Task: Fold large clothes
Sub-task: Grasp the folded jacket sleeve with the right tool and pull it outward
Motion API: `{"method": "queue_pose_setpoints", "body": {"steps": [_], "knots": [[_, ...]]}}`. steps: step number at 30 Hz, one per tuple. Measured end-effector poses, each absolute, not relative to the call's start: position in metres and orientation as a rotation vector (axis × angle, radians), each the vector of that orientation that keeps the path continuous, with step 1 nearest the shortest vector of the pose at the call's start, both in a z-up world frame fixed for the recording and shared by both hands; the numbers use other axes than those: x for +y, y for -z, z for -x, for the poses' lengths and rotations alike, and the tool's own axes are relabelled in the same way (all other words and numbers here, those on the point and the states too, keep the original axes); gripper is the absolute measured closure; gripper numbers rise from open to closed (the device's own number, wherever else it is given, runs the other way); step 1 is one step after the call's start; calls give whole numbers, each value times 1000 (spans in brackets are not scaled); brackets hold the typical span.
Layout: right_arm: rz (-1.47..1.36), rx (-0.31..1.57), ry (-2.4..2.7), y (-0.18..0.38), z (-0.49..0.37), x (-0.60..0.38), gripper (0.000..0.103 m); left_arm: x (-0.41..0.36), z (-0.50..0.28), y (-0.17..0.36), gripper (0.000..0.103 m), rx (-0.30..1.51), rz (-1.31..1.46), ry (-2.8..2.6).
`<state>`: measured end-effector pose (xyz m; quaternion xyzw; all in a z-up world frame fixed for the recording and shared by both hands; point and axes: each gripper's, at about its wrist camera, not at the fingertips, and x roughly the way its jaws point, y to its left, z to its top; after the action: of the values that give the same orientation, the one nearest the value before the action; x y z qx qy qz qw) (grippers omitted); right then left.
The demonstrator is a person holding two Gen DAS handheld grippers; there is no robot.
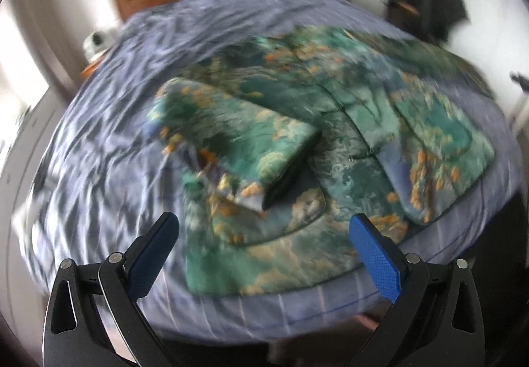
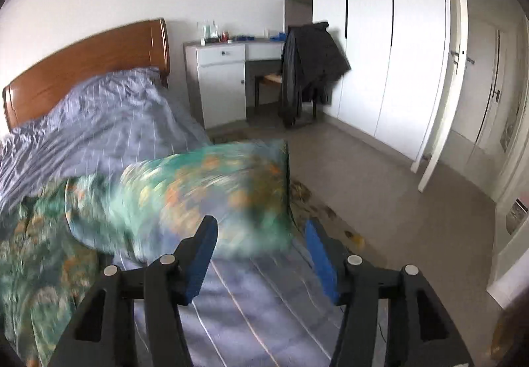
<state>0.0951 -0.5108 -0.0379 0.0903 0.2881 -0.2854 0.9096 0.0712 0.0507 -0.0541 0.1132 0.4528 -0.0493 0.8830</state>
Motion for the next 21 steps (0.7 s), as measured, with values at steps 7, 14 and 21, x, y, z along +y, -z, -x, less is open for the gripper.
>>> {"method": "queue_pose_setpoints", "body": {"steps": [7,14,21], "knots": [[-204,691,401,70,-76,-442,47,24,-137,129,0,939,-673,191],[-219,736,235,86,-47,-366,47,68,-191,145,84,1070,-333,277],[-157,716,148,77,-37,-321,47,132,-156,83,90,924,-69,177]]}}
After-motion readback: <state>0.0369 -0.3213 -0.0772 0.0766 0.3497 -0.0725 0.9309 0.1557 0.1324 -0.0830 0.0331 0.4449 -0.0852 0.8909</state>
